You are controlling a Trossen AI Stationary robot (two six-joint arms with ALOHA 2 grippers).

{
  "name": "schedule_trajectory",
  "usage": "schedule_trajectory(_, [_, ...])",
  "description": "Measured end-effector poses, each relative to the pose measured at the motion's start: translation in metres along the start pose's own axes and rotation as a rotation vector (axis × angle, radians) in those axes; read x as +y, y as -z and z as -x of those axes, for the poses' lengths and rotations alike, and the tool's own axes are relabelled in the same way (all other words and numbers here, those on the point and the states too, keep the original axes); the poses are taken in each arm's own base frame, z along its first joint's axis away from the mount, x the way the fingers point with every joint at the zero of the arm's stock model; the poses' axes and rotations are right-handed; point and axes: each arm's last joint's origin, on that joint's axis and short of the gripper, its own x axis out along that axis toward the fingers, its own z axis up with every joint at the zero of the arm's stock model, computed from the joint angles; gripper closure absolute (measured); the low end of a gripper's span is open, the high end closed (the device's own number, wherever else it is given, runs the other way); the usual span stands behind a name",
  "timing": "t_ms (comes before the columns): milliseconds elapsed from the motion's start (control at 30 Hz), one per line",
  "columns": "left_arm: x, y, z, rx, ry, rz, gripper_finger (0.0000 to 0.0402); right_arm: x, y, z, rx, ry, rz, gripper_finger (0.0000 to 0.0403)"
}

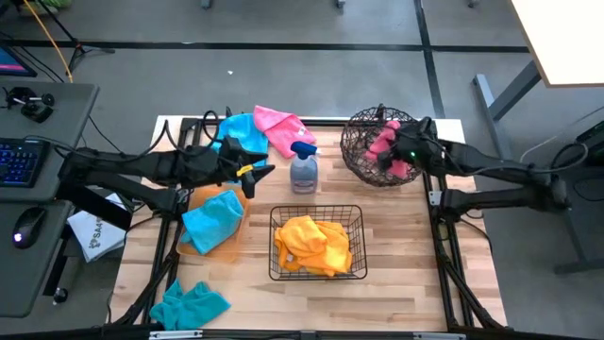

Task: Sort microfiber towel by color & place in baskets
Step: Put the bottom pink microfiber towel into the top basket, then put the pink microfiber towel into the basket

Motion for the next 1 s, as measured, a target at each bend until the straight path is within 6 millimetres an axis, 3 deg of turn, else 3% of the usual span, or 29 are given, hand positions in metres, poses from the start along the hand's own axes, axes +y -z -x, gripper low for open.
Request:
schedule_trajectory(133, [-0.001,-0.004,-0.003,-0.039,0.0,0.024,0.019,-0.015,0.014,-0.035,0.048,0.098,-0.182,0.0398])
schedule_trajectory(267, [-0.002,-0.016,0.0,-0.063,-0.001,0.038,0.019,-0.029,0.025,-0.061,0.173,0.12,-0.284,0.0369])
schedule_trajectory(500, [0.015,-0.048,0.011,-0.056,-0.128,-0.038,0.019,-0.034,0.015,-0.073,0.255,0.022,-0.357,0.023])
schedule_trajectory(633, [0.046,-0.063,0.011,-0.002,-0.257,-0.121,0.019,-0.034,-0.001,-0.066,0.228,0.006,-0.369,0.0144])
schedule_trajectory(733, [0.075,-0.072,0.006,0.03,-0.297,-0.14,0.019,-0.034,-0.021,-0.057,0.186,-0.029,-0.401,0.0103])
schedule_trajectory(867, [0.124,-0.082,-0.012,0.086,-0.308,-0.09,0.019,-0.035,-0.048,-0.042,0.109,-0.051,-0.499,0.0081])
schedule_trajectory(1000, [0.175,-0.073,-0.047,0.227,-0.316,-0.019,0.019,-0.037,-0.068,-0.03,0.045,-0.077,-0.605,0.0079])
